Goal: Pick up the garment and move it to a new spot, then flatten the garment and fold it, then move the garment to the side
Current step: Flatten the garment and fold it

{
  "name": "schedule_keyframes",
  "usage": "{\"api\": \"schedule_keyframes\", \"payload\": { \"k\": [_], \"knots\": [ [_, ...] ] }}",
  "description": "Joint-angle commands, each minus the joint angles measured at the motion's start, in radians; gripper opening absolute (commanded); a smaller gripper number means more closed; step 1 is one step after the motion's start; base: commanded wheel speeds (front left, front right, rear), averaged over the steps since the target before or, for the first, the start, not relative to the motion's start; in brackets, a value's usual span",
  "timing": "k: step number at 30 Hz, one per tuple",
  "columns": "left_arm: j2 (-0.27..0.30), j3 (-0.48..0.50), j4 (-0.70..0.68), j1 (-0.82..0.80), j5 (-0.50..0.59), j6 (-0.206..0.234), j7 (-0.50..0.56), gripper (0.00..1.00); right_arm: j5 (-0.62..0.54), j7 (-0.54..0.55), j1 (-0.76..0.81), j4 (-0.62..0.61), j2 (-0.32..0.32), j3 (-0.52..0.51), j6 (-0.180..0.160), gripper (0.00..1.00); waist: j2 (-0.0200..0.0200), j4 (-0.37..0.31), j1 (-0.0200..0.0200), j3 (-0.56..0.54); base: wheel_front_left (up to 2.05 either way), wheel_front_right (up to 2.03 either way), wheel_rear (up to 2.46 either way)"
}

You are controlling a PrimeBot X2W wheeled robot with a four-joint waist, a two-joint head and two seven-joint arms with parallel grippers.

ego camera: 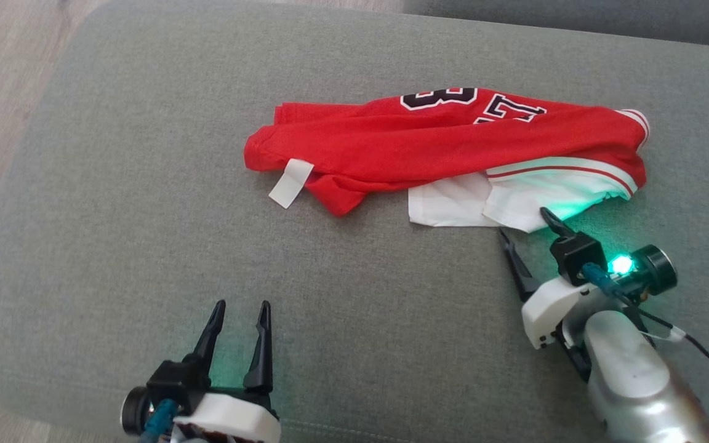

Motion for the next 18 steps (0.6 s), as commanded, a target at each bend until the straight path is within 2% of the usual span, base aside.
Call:
{"api": "schedule_keyframes", "payload": {
  "k": [1, 8, 13, 17, 18],
  "knots": [
    [0.001, 0.023, -0.025, -0.027, -0.012, 0.005, -0.01, 1.0, -0.013, -0.011, -0.001, -0.018, -0.007, 0.008, -0.001, 1.0, 0.0, 0.0, 0.0, 0.001, 0.0, 0.0, 0.0],
    [0.001, 0.023, -0.024, -0.033, -0.016, 0.005, -0.01, 1.0, -0.053, -0.011, -0.013, 0.0, -0.009, -0.039, -0.001, 1.0, 0.0, -0.001, 0.0, 0.009, 0.0, 0.0, 0.0],
    [0.001, 0.026, -0.032, -0.036, -0.016, 0.002, -0.01, 1.0, -0.036, -0.011, -0.012, -0.056, 0.004, -0.051, -0.001, 1.0, 0.0, -0.005, 0.0, 0.013, 0.0, 0.0, 0.0],
    [0.001, 0.026, -0.033, -0.036, -0.015, 0.001, -0.01, 1.0, -0.019, -0.011, -0.002, -0.086, 0.007, -0.06, -0.001, 0.84, 0.0, -0.012, 0.0, 0.009, 0.0, 0.0, 0.0],
    [0.001, 0.026, -0.033, -0.036, -0.015, 0.0, -0.01, 1.0, -0.014, -0.011, 0.0, -0.095, 0.008, -0.061, -0.001, 0.76, 0.0, -0.013, 0.0, 0.008, 0.0, 0.0, 0.0]
  ]
}}
